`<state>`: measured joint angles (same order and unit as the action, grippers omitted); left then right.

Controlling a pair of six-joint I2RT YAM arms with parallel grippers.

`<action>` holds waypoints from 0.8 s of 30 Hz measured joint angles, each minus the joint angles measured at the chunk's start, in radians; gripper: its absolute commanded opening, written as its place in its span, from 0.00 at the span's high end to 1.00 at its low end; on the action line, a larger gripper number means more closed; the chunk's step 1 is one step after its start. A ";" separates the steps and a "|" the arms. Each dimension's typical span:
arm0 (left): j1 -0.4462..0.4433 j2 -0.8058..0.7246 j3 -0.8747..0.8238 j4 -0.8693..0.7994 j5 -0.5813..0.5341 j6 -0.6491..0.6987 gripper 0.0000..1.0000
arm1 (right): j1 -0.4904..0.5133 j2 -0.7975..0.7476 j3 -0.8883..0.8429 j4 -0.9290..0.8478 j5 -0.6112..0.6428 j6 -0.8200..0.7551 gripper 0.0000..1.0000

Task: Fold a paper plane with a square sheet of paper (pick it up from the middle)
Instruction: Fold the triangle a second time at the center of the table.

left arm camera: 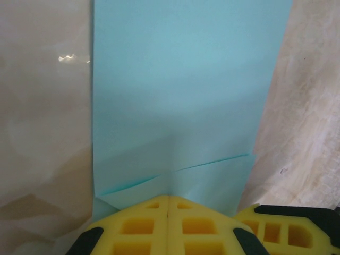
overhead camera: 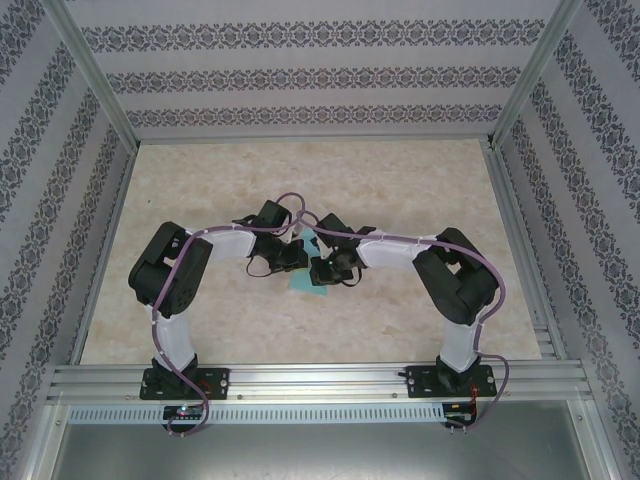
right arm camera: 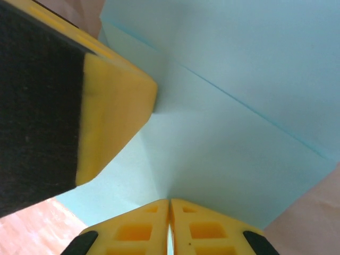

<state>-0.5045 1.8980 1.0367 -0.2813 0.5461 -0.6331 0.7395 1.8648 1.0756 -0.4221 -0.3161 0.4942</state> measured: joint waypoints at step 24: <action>0.000 -0.005 -0.011 0.018 0.000 -0.005 0.95 | 0.000 -0.151 -0.154 0.023 -0.028 -0.071 0.88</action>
<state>-0.5045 1.8927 1.0252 -0.2638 0.5457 -0.6380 0.7399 1.7134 0.9215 -0.3992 -0.3443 0.4236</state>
